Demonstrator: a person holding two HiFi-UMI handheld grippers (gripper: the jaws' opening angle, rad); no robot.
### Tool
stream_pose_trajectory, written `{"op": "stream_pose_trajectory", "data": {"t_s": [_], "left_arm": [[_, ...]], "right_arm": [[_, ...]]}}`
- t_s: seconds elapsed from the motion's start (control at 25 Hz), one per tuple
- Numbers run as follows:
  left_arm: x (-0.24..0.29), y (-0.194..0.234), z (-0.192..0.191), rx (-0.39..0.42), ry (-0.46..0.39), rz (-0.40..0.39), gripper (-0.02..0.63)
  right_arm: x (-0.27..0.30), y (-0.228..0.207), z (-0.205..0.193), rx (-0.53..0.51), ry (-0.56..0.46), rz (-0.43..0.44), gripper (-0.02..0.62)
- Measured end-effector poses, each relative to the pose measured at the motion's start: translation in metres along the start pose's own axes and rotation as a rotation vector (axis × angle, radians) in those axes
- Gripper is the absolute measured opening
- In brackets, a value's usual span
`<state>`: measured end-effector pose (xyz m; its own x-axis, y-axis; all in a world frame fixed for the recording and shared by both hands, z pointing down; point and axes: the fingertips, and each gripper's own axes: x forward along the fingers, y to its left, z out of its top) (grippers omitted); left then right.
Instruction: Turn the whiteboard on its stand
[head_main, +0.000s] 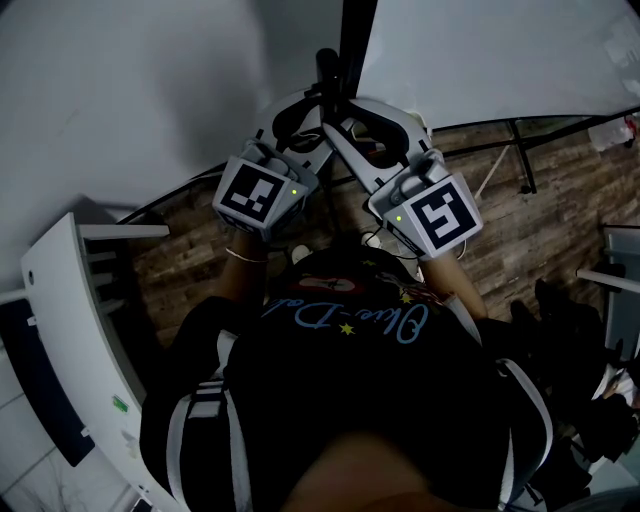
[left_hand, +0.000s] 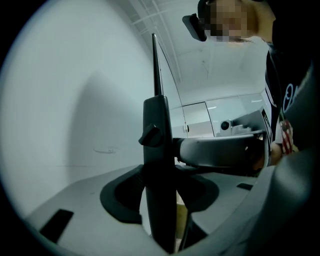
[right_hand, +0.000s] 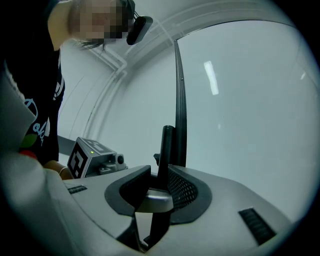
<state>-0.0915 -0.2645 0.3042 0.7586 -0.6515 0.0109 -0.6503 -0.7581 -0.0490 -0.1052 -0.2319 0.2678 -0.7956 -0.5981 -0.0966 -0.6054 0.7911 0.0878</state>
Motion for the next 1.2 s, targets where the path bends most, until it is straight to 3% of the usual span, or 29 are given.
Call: {"op": "stream_pose_trajectory", "data": {"t_s": [0.68,0.84,1.2], "left_arm": [[-0.0018,-0.0033,-0.0031,-0.02,0.017,0.019,0.189],[-0.0029,-0.0039,-0.0021,-0.016,0.022,0.021,0.189],[-0.0033,-0.0053,-0.004,-0.019,0.02,0.035,0.184]], "right_arm": [[-0.0007,0.0007,0.0043,0.011,-0.049,0.01,0.092],[-0.0021,0.0,-0.0016,0.005,-0.004,0.005,0.092],[-0.0041,-0.0012,-0.0022,0.007,-0.013,0.019,0.092]]}}
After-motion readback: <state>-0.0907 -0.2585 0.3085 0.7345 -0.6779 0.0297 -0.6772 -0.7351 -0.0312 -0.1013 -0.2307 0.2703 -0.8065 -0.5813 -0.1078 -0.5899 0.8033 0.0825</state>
